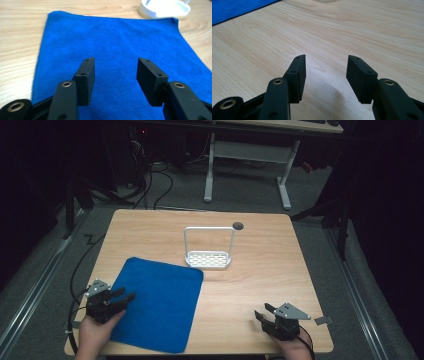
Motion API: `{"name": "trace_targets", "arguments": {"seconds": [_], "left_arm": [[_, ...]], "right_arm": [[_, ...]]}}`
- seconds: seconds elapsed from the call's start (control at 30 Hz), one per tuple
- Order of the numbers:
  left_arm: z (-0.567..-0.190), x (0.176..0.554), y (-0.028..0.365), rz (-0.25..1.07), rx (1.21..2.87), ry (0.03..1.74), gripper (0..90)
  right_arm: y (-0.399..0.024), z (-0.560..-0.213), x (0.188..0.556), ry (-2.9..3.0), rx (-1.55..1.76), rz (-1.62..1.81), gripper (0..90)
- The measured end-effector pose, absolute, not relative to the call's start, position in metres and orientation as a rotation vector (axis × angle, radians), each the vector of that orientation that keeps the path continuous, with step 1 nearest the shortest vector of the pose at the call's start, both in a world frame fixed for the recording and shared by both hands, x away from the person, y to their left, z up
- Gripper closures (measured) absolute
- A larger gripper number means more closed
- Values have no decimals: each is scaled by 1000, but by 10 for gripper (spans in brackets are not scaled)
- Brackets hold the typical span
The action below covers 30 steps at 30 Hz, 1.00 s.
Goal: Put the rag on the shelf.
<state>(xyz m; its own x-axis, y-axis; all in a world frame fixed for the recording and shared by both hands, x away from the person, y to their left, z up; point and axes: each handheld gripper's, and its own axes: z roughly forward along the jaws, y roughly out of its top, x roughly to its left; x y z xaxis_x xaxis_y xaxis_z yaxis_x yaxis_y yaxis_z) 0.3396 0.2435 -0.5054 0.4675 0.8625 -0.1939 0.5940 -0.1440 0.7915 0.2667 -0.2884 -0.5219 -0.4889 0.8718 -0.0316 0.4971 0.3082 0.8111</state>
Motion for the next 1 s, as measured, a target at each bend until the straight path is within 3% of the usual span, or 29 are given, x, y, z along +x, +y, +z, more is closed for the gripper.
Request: {"name": "trace_targets", "arguments": {"seconds": [0.37, 0.47, 0.5, 0.57, 0.6, 0.67, 1.0], "left_arm": [[-512, 341, 244, 366, 1851, 1254, 491], [-514, 341, 238, 330, 1909, 1225, 645], [-514, 341, 232, 308, 1934, 1207, 645], [-516, 340, 223, 292, 1991, 1177, 823], [-519, 339, 212, 280, 2065, 1159, 852], [-523, 339, 204, 303, 2132, 1152, 864], [-526, 324, 168, 227, 2134, 1032, 868]], "right_arm": [[-289, -523, 266, 2126, 1206, 1070, 510], [-288, -523, 266, 2132, 1205, 1068, 512], [-288, -523, 266, 2133, 1205, 1069, 512], [-287, -524, 267, 2137, 1203, 1067, 513], [-287, -524, 266, 2137, 1204, 1068, 513], [-288, -524, 266, 2136, 1208, 1069, 513], [-287, -524, 267, 2138, 1197, 1076, 518]]}}
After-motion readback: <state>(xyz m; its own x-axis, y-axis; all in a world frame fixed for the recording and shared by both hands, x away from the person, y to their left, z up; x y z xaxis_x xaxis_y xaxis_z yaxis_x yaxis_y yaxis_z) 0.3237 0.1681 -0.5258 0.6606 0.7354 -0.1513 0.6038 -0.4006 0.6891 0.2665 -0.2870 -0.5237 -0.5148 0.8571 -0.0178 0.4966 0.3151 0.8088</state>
